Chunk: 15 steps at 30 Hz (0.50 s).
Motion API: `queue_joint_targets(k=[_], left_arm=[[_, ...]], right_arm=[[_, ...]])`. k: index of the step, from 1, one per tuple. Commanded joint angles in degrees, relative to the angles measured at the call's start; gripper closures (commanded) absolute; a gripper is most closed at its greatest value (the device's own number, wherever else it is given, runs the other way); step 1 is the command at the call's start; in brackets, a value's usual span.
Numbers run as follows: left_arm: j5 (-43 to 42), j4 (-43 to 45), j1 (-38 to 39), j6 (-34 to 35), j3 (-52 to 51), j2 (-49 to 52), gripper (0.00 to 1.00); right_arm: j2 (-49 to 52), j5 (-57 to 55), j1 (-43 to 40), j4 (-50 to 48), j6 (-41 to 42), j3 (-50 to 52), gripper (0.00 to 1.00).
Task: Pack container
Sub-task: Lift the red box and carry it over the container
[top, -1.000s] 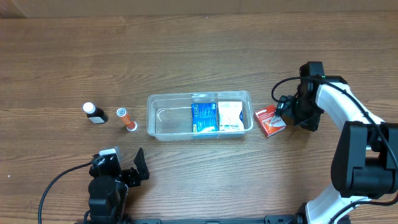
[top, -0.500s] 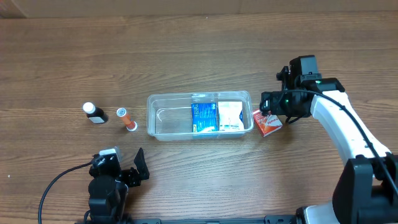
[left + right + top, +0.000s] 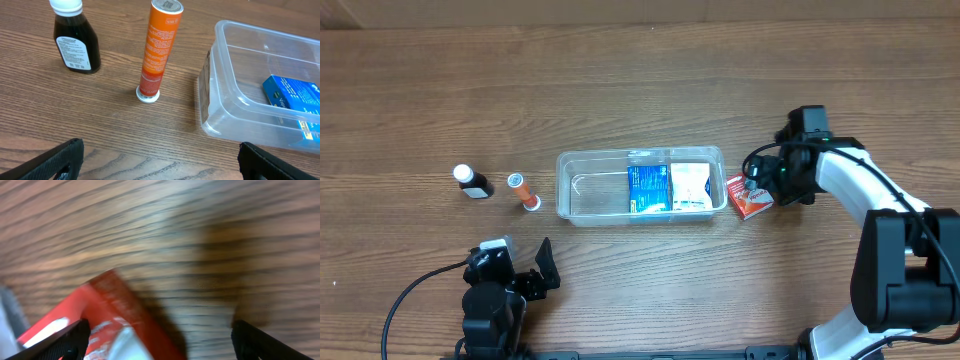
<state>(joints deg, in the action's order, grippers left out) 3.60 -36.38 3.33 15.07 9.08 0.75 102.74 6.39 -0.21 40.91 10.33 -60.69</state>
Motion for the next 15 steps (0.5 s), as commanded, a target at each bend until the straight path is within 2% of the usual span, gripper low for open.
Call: queue_joint_targets(k=[1,5,7,9,15], left_arm=[[-0.3,0.2,-0.4,0.8,-0.2,-0.5,0.00],[-0.3,0.2,-0.4,0.8,-0.2,-0.5,0.00],[-0.3,0.2,-0.4,0.8,-0.2,-0.5,0.00],[-0.3,0.2,-0.4,0.8,-0.2,-0.5,0.00],[-0.3,0.2,-0.4,0.8,-0.2,-0.5,0.00]], right_arm=[[0.5,-4.9,-2.3,0.3,4.4,1.4,0.11],[0.5,-8.9,-2.5,1.6,7.7,1.4,0.11],[0.5,-9.5,-2.4,2.3,8.1,1.3,0.14],[0.1,-12.9,-2.4,5.0,12.2,0.3,0.14],[-9.1,-13.2,-2.4,7.8,15.1,-1.4,0.13]])
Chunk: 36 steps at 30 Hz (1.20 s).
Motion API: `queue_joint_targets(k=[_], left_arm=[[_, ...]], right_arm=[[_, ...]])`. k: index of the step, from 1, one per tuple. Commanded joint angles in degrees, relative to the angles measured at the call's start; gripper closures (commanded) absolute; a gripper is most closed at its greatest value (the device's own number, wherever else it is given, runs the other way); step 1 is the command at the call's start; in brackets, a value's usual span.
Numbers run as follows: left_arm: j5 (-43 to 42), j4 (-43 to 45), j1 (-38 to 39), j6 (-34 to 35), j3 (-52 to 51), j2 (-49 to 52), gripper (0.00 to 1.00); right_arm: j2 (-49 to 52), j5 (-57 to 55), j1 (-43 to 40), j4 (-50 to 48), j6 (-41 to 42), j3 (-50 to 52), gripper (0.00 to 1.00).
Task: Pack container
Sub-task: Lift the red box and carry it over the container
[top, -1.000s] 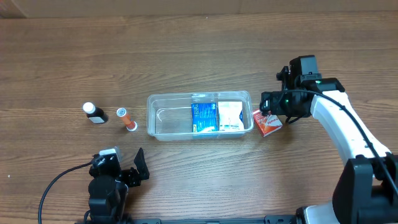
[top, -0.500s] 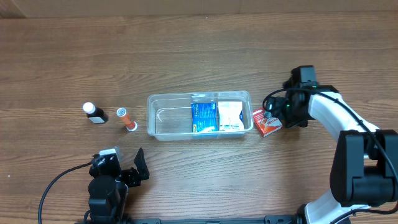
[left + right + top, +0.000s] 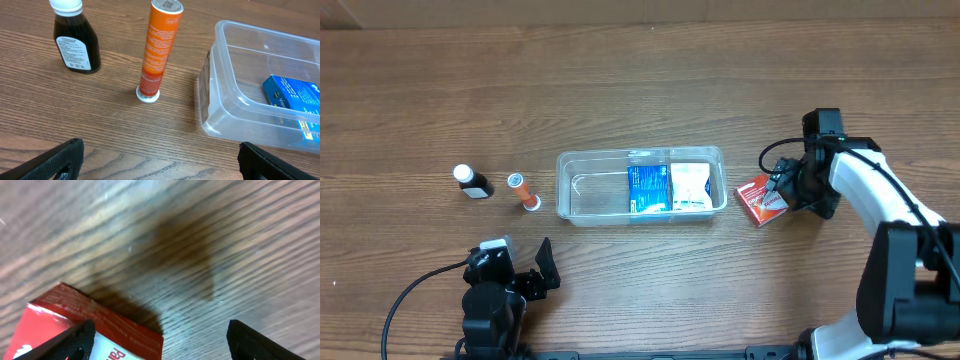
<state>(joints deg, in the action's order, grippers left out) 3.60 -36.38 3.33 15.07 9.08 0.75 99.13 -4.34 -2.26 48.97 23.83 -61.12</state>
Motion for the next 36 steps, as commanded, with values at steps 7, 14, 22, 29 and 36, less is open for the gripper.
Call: queue_joint_targets(k=[7,14,22,29,36], left_arm=[[-0.3,0.2,-0.4,0.8,-0.2,-0.5,0.00],[-0.3,0.2,-0.4,0.8,-0.2,-0.5,0.00],[-0.3,0.2,-0.4,0.8,-0.2,-0.5,0.00],[-0.3,0.2,-0.4,0.8,-0.2,-0.5,0.00],[-0.3,0.2,-0.4,0.8,-0.2,-0.5,0.00]], right_arm=[[-9.3,14.3,5.7,1.1,-31.3,-0.3,0.01],[-8.2,14.3,5.8,1.2,-39.3,1.2,0.00],[2.9,10.9,5.8,-2.4,-35.2,1.2,0.00],[3.3,-4.8,5.8,-3.9,-19.7,1.2,0.18],[1.8,-1.6,5.9,2.0,-14.4,-2.7,0.24]])
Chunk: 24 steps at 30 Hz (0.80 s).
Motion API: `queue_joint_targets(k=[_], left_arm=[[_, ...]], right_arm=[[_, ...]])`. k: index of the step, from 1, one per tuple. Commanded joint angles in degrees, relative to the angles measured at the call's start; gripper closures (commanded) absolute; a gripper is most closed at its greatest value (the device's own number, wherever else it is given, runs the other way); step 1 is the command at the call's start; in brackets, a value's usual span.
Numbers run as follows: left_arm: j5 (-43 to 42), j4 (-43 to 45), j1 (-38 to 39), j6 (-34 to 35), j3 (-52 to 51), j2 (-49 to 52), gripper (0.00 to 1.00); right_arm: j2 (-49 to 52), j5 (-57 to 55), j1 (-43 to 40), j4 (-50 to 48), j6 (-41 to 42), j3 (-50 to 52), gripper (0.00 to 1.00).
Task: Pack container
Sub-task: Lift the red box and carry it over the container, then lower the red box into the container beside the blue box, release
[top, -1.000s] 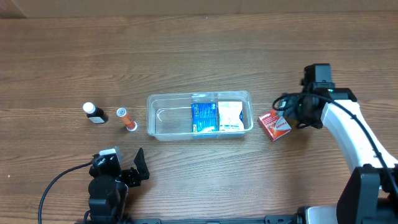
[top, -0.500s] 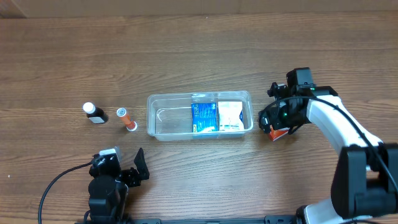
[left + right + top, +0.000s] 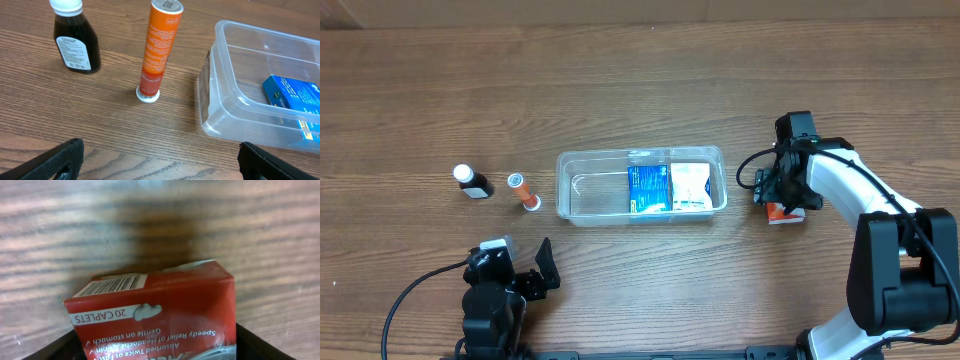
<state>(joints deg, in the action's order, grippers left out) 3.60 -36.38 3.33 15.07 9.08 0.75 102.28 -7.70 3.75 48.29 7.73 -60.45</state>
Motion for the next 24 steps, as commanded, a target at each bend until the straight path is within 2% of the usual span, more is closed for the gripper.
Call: queue_joint_targets(k=[1,3,5,8,11,14,16,24], left_arm=[[-0.3,0.2,-0.4,0.8,-0.2,-0.5,0.00],[-0.3,0.2,-0.4,0.8,-0.2,-0.5,0.00],[-0.3,0.2,-0.4,0.8,-0.2,-0.5,0.00],[-0.3,0.2,-0.4,0.8,-0.2,-0.5,0.00],[-0.3,0.2,-0.4,0.8,-0.2,-0.5,0.00],[-0.3,0.2,-0.4,0.8,-0.2,-0.5,0.00],[-0.3,0.2,-0.4,0.8,-0.2,-0.5,0.00],[-0.3,0.2,-0.4,0.8,-0.3,-0.5,0.00]], right_arm=[[-3.5,2.1,0.0,6.4,1.7,-6.9,0.27],[-9.7,2.1,0.5,14.8,3.5,-15.8,0.31],[-14.7,4.5,2.0,19.2,4.5,-22.6,0.32],[-20.2,9.5,7.4,18.8,7.3,-26.2,0.33],[-20.0,10.8,17.6,15.3,13.2,-25.8,0.33],[-14.4,9.9,30.6,5.0,18.3,-25.4,0.33],[-4.7,6.3,37.7,-2.1,23.0,-25.4,0.33],[9.0,6.3,40.5,-8.3,23.8,-25.4,0.32]])
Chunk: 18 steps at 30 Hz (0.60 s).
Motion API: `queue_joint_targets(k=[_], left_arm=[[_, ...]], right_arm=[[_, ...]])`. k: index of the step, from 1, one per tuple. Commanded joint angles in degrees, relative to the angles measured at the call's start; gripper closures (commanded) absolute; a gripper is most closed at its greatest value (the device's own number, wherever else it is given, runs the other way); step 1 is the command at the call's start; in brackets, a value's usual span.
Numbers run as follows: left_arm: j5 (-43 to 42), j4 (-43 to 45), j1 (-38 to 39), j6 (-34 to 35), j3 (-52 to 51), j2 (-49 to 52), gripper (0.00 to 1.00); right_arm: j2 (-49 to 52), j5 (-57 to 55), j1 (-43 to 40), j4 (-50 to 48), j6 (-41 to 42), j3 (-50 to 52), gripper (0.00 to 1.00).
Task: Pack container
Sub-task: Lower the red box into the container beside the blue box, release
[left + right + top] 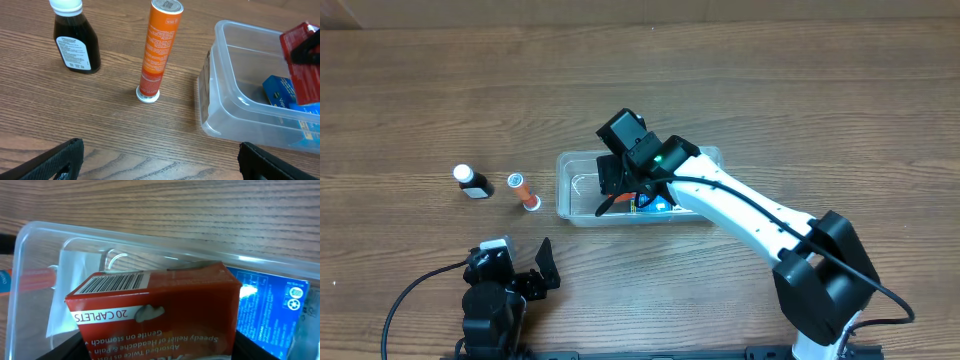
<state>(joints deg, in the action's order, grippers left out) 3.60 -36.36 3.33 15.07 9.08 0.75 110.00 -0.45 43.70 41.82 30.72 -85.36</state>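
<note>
The clear plastic container (pixel 578 158) (pixel 220 105) (pixel 30 235) lies mid-table. A blue box (pixel 656 207) (pixel 284 93) (pixel 272 305) lies inside it, right of the middle. My right gripper (pixel 618 192) (pixel 160 352) is shut on a red caplet box (pixel 155 310) (pixel 301 57) and holds it over the container's bare left half. My left gripper (pixel 516 264) (pixel 160 167) rests open near the table's front left, with nothing between its fingers. The right arm hides the container's right end from above.
An orange tube (pixel 523 191) (pixel 160 50) stands just left of the container. A dark bottle with a white cap (pixel 472 181) (pixel 75 40) stands left of the tube. Bare wooden table (pixel 800 90) surrounds everything.
My right gripper was down on the red box on the table right of the container. Now it holds the box over the container's left half. The left arm has not moved.
The red box first lay against the container's right end with my right gripper beside it. Then it lay farther right, then farther still under the gripper. Now the gripper holds it over the container. The left gripper, tube and bottle stayed put.
</note>
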Motion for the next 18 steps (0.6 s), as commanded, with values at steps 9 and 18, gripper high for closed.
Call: queue_joint_targets(k=[9,18], left_arm=[[-0.3,0.2,-0.4,0.8,-0.2,-0.5,0.00],[-0.3,0.2,-0.4,0.8,-0.2,-0.5,0.00]], right_arm=[[3.2,3.1,0.6,-4.1,3.8,-0.5,0.31],[3.2,3.1,1.3,-3.4,7.5,-0.5,0.25]])
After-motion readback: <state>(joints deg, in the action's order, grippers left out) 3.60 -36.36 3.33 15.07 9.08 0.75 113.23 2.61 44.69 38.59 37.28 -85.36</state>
